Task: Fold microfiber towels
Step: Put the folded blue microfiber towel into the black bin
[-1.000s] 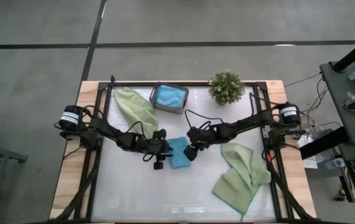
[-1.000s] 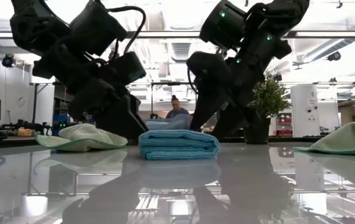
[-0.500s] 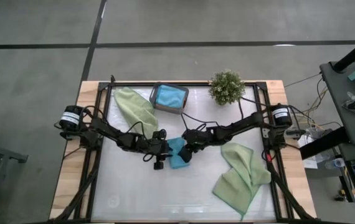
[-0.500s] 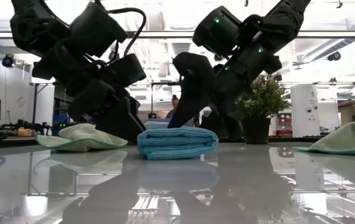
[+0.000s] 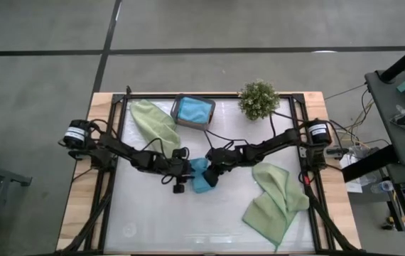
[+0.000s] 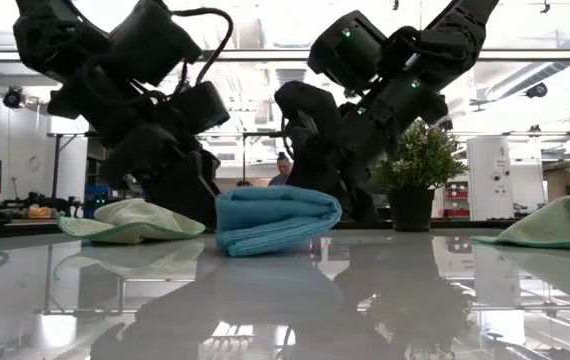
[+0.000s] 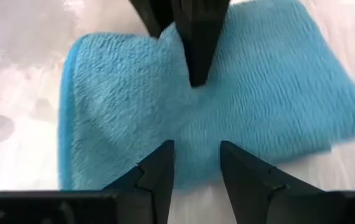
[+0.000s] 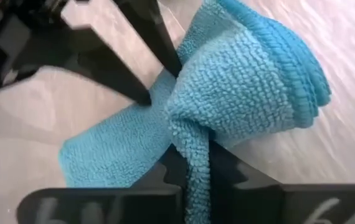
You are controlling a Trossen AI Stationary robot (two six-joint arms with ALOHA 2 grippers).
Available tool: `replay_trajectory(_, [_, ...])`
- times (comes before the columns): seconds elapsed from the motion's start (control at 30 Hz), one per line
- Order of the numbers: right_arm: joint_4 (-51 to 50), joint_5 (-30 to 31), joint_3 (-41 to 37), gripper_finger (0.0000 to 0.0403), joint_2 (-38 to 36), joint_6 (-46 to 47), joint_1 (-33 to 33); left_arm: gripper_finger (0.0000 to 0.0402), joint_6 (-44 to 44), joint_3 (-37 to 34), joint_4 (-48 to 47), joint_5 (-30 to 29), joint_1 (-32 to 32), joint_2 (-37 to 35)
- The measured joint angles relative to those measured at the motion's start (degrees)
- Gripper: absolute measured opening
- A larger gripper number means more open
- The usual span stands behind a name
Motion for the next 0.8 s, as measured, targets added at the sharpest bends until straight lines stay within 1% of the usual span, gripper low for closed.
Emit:
replay_trajectory(0.1, [-0.47,-0.26,0.36,0.0018,-0.59,-1.94,-0.68,0.0116,2.09,0.00,-5.52,-0.38,0.02,-3.31])
replay_trajectory(0.2, [-1.44,-2.75,1.07,0.0018,-1.70,-3.56,-2.48,0.0116,4.68,0.00,-10.54,-0.58,0.02,-7.45])
replay_trajectory(0.27, [-4.73,-4.70,2.78,0.0018,-2.66,-5.24,-4.05,0.0116,6.72,-0.04,-13.95,-1.51,0.00,-10.63])
replay_trajectory(0.33, [-10.58,-5.11,5.11,0.0018,-3.76,-8.00,-5.52,0.0116,8.94,-0.04,-16.33,-3.56,0.02,-14.15])
replay_trajectory(0.47, [-23.92,-6.18,12.96,0.0018,-4.54,-17.26,-8.74,0.0116,14.93,-0.04,-19.65,-9.26,0.15,-21.23])
replay_trajectory(0.57, [-33.14,-6.27,20.45,0.0018,-4.54,-24.86,-11.49,0.0116,19.72,-0.09,-19.70,-12.84,0.46,-26.19])
replay_trajectory(0.7, [-42.55,-7.07,30.54,0.0018,-3.93,-35.17,-16.08,0.0116,24.91,-0.09,-19.92,-13.83,1.77,-32.24])
replay_trajectory(0.8, [-45.26,-12.06,37.24,0.0018,-2.28,-40.02,-20.53,0.0116,27.79,-0.15,-19.90,-13.86,3.12,-36.12])
